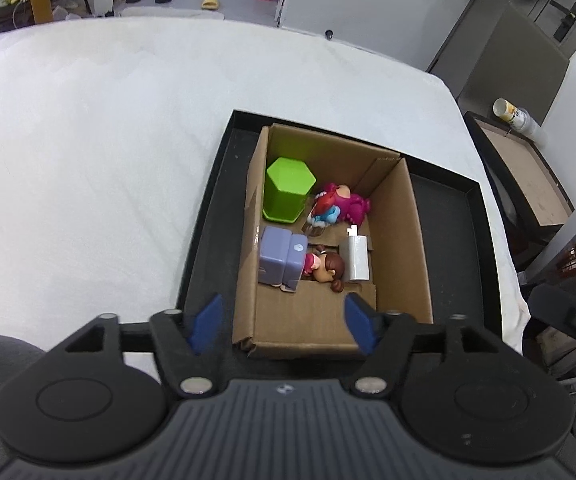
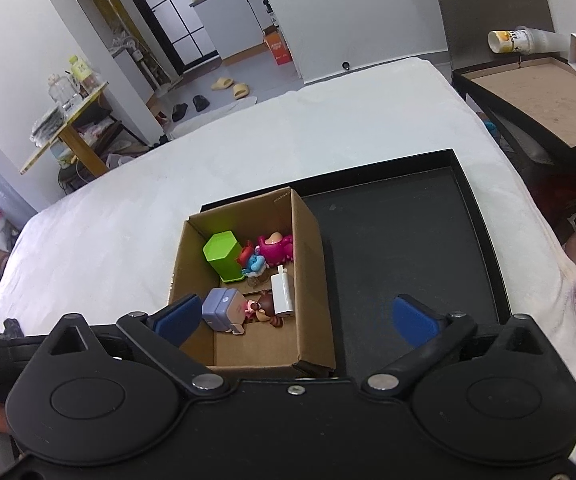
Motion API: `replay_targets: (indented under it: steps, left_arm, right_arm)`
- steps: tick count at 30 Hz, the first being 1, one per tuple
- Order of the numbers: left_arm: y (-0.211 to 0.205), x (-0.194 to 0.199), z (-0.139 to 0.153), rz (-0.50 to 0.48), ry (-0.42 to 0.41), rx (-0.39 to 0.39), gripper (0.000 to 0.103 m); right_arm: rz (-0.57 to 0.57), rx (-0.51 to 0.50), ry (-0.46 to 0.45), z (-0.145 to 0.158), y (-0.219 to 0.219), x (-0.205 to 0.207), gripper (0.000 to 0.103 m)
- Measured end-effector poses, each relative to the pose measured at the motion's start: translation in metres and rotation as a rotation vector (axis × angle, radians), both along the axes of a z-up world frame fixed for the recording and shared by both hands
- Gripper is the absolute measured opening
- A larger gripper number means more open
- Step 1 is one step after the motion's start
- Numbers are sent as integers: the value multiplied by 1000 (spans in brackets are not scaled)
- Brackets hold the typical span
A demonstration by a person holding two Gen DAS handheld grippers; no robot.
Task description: Organize rigid objects
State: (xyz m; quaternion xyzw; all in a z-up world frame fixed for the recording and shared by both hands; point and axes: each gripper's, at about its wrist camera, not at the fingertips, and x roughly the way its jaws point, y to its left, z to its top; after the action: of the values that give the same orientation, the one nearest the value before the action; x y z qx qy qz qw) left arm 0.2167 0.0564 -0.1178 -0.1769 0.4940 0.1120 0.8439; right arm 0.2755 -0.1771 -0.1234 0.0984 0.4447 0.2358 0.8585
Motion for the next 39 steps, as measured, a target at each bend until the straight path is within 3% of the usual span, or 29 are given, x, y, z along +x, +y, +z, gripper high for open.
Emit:
replay_targets:
  steps: [8, 14, 28, 39]
  left_arm:
    - [-9, -14, 27, -31, -17, 52, 87]
    - [-12, -29, 40, -36, -31, 63, 92]
    - [-23, -76, 72, -62, -104, 68, 95]
    - [-32, -114, 91, -89, -160, 99, 99]
  right_arm:
    - [-19, 8, -29, 15, -12, -15, 103]
    - [-32, 4, -42, 24, -23, -27, 103]
    - [-38, 37, -90, 48, -47, -55, 103]
    - [-22, 2, -123, 56, -55, -89, 103]
